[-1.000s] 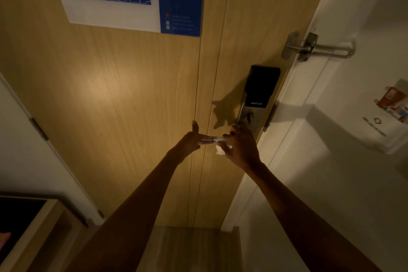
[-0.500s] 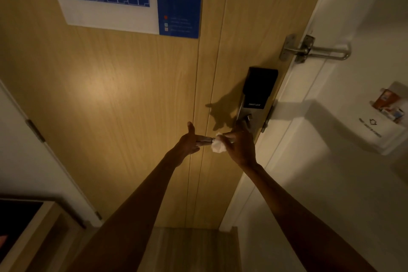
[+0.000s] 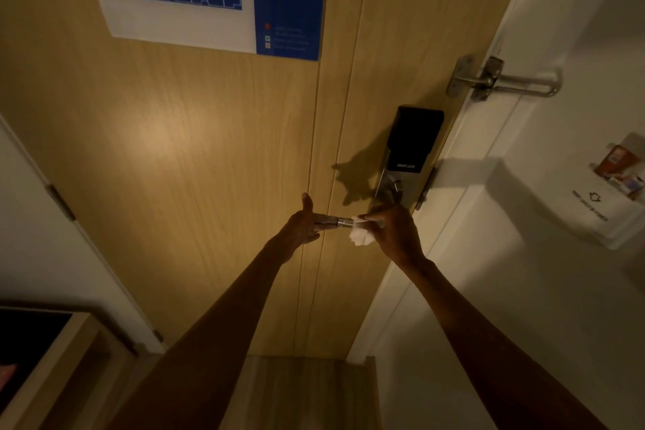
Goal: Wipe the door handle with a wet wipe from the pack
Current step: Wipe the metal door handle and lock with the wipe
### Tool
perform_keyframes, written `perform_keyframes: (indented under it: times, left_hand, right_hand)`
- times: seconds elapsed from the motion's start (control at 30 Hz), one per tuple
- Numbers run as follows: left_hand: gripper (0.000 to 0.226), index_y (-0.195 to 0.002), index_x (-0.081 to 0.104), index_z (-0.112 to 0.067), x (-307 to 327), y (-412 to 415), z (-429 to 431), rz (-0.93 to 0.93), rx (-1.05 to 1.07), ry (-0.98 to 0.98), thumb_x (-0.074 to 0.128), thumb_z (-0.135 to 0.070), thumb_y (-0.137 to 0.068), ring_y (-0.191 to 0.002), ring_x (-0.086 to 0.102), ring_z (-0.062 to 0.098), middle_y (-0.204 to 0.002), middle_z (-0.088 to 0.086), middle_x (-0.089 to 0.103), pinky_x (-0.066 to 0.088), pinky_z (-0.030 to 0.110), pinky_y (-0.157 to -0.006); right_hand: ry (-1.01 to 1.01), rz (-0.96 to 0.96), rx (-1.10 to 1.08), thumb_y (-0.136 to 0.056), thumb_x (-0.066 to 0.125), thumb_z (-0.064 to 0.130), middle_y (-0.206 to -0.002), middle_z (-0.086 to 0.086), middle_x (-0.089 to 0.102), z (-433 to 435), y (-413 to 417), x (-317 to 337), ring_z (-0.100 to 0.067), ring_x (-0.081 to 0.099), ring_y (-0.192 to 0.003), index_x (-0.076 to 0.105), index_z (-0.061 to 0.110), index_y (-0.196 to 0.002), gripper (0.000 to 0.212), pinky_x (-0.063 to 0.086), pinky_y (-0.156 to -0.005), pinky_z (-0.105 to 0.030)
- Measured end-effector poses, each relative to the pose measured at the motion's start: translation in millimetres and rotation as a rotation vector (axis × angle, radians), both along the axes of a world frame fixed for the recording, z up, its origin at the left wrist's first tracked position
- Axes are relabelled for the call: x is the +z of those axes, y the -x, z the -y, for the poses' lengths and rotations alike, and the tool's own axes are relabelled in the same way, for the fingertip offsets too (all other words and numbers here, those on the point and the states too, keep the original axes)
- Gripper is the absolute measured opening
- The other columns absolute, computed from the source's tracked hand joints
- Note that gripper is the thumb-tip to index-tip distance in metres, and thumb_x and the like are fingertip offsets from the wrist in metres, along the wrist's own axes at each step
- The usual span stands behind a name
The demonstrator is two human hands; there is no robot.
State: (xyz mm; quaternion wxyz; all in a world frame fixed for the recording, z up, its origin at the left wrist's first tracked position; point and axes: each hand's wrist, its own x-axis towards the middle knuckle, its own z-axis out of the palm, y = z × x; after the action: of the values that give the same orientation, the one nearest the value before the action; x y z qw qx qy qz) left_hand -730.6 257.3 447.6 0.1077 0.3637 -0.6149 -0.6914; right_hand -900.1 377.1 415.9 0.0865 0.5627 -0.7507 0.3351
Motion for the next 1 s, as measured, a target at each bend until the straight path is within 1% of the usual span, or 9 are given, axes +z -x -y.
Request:
perform_keyframes:
  times: [0.1,0.23,0.33,0.6,0.7,0.77,0.87,0.93,1.0]
  left_hand:
    - [0.083,-0.119,0.066,-0.005,1.2,-0.2,-2.1,0.002,0.002,0.015,0.003,-0.054,-0.098,-0.133,0.044,0.035,-0.122,0.015,0.067,0.035,0.041,-0.115]
    - [0.082,-0.12,0.065,-0.004,0.4,-0.5,-2.6,-0.008,0.011,-0.004,0.004,-0.054,-0.099,-0.131,0.049,0.031,-0.122,0.016,0.067,0.035,0.04,-0.115]
    - [0.082,-0.118,0.066,-0.002,1.2,-0.1,-5.3,-0.015,0.041,-0.014,0.004,-0.052,-0.1,-0.133,0.045,0.035,-0.119,0.019,0.065,0.034,0.042,-0.115]
    - [0.088,-0.122,0.064,-0.001,-5.0,2.6,-4.2,-0.025,0.071,-0.081,0.0,-0.056,-0.097,-0.133,0.047,0.029,-0.131,0.022,0.059,0.031,0.041,-0.117]
    - [0.089,-0.123,0.063,-0.002,-5.3,2.9,-4.4,-0.019,0.069,-0.083,-0.003,-0.056,-0.096,-0.134,0.046,0.026,-0.132,0.018,0.06,0.029,0.04,-0.117]
    - [0.089,-0.122,0.064,-0.003,-4.0,2.2,-5.8,-0.016,0.071,-0.075,-0.003,-0.056,-0.096,-0.134,0.047,0.026,-0.13,0.015,0.063,0.03,0.04,-0.117]
    - [0.088,-0.118,0.067,-0.006,-5.5,0.9,-6.3,-0.027,0.072,-0.072,-0.001,-0.057,-0.096,-0.134,0.045,0.029,-0.125,0.013,0.066,0.031,0.041,-0.117]
    - [0.088,-0.118,0.067,-0.007,-7.7,2.4,-5.6,-0.03,0.073,-0.082,-0.001,-0.057,-0.096,-0.136,0.043,0.03,-0.125,0.012,0.066,0.031,0.041,-0.117]
    - [0.088,-0.121,0.065,-0.006,-8.2,2.4,-5.3,-0.028,0.067,-0.091,-0.002,-0.057,-0.096,-0.137,0.041,0.03,-0.128,0.013,0.064,0.031,0.041,-0.117]
  right_hand:
    - [0.062,0.068,-0.044,-0.084,0.071,0.031,-0.092,0.0,0.073,0.4,-5.0,-5.7,-0.009,0.068,-0.086,0.074,0.012,-0.095,0.022,0.057,-0.075,-0.021]
    - [0.003,0.027,0.022,-0.084,0.072,0.024,-0.097,0.0,0.073,14.9,-22.3,-7.9,-0.009,0.067,-0.091,0.074,0.011,-0.102,0.023,0.056,-0.084,-0.024]
    - [0.0,0.061,0.01,-0.084,0.071,0.026,-0.093,0.0,0.073,7.4,-11.3,-3.0,-0.008,0.068,-0.087,0.074,0.011,-0.098,0.02,0.056,-0.08,-0.023]
    - [0.047,0.152,-0.013,-0.083,0.073,0.031,-0.082,0.0,0.074,22.4,-26.5,-1.7,-0.008,0.069,-0.076,0.074,0.011,-0.089,0.022,0.052,-0.068,-0.015]
    - [0.079,0.268,-0.097,-0.079,0.076,0.037,-0.088,0.003,0.074,26.1,-18.6,-5.6,-0.008,0.069,-0.08,0.074,0.012,-0.091,0.028,0.057,-0.069,-0.022]
    - [0.06,0.234,-0.081,-0.079,0.076,0.036,-0.09,0.002,0.074,24.5,-18.5,-5.3,-0.008,0.069,-0.082,0.074,0.012,-0.092,0.027,0.058,-0.071,-0.024]
    - [0.012,0.105,0.006,-0.08,0.076,0.029,-0.091,-0.002,0.075,16.1,-22.3,0.0,-0.011,0.069,-0.083,0.076,0.01,-0.094,0.023,0.054,-0.072,-0.017]
    - [0.014,0.114,0.004,-0.081,0.076,0.028,-0.088,-0.003,0.075,15.7,-20.9,4.4,-0.012,0.069,-0.081,0.075,0.009,-0.091,0.021,0.051,-0.07,-0.016]
    - [0.036,0.179,-0.032,-0.082,0.075,0.028,-0.087,-0.003,0.074,19.1,-19.5,6.5,-0.013,0.069,-0.079,0.075,0.009,-0.089,0.02,0.054,-0.067,-0.02]
